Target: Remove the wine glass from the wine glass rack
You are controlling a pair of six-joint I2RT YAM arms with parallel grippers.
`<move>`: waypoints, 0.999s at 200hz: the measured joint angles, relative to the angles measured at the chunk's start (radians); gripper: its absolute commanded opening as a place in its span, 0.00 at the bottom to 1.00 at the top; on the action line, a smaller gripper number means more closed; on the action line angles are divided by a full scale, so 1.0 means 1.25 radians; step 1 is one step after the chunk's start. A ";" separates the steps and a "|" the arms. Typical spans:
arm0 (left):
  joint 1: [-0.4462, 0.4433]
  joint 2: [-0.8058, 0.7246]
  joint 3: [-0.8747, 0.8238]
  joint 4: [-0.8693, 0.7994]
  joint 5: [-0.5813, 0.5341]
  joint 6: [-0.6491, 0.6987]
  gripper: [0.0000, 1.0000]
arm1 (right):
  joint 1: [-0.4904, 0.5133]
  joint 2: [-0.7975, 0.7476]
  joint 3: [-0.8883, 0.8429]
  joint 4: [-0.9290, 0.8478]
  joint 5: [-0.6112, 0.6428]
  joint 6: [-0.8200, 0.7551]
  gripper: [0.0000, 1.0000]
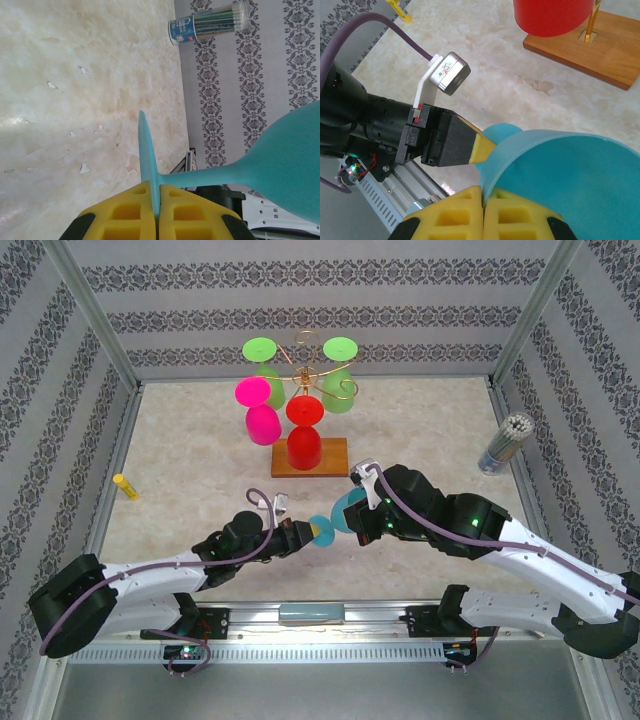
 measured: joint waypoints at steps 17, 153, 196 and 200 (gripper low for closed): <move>0.000 -0.013 0.001 -0.012 -0.007 0.001 0.15 | 0.000 -0.001 0.000 0.003 0.000 0.000 0.00; 0.000 -0.111 0.041 -0.198 -0.033 0.041 0.45 | -0.005 0.000 -0.001 -0.023 0.049 0.001 0.00; 0.000 -0.219 0.086 -0.398 -0.084 0.097 0.43 | -0.039 0.014 -0.001 -0.029 0.077 0.003 0.00; 0.000 -0.223 0.096 -0.419 -0.089 0.104 0.43 | -0.043 0.016 -0.001 -0.029 0.078 0.003 0.00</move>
